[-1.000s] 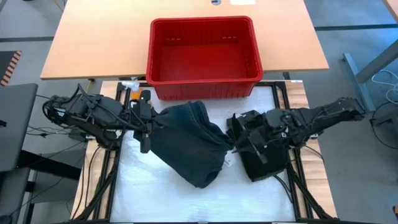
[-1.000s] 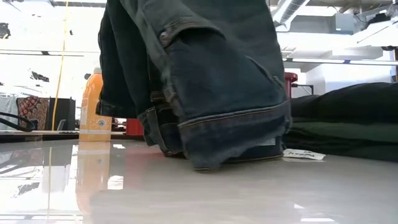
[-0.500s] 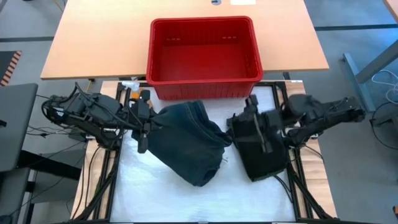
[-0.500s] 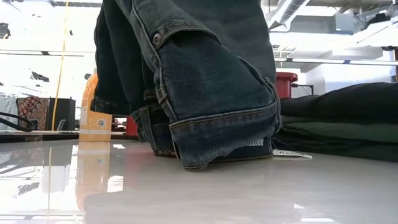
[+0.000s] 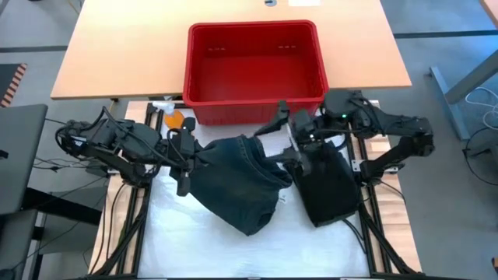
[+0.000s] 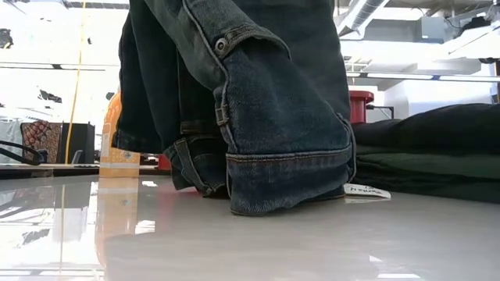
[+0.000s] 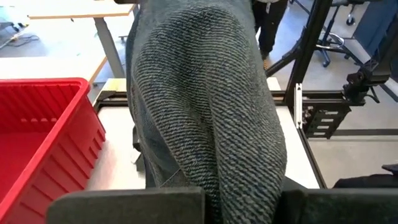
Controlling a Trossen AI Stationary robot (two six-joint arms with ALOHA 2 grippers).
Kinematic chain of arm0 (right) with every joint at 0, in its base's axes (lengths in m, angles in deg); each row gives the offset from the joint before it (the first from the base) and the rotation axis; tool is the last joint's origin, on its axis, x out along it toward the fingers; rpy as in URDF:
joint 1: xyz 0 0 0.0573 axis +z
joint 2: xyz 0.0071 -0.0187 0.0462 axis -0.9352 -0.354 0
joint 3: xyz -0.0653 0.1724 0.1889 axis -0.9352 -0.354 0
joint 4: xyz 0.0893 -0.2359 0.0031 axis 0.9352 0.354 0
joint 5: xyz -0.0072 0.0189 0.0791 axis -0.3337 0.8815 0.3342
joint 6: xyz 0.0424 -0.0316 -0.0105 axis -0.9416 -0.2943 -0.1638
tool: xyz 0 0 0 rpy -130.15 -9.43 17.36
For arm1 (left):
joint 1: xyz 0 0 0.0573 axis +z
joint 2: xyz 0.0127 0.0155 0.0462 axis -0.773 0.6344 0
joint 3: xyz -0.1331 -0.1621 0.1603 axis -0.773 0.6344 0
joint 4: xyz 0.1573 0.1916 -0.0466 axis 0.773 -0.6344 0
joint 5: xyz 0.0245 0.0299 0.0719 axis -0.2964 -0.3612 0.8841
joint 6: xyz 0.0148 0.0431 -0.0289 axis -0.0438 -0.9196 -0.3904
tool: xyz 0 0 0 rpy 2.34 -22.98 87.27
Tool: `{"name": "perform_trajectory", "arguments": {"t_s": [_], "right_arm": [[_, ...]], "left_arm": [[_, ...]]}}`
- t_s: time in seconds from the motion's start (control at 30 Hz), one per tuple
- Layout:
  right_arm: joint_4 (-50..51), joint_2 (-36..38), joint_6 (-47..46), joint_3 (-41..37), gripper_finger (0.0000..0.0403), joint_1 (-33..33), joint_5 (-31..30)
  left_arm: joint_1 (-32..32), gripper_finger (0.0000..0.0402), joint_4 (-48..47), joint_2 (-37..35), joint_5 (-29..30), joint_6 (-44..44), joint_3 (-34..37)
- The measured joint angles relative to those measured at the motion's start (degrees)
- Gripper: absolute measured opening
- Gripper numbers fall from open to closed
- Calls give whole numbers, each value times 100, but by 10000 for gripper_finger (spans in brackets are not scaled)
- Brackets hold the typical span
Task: Fold laundry
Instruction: Fold the dark blue jeans
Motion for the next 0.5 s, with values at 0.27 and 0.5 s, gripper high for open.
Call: {"name": "perform_trajectory", "arguments": {"t_s": [0.27,0.5], "right_arm": [[220,-521,-32,642,351,163,828],[219,-524,21,657,350,355,-205]], "left_arm": [[-4,8,-18,28,-131,-166,0],[-4,8,-61,28,78,-87,0]]}}
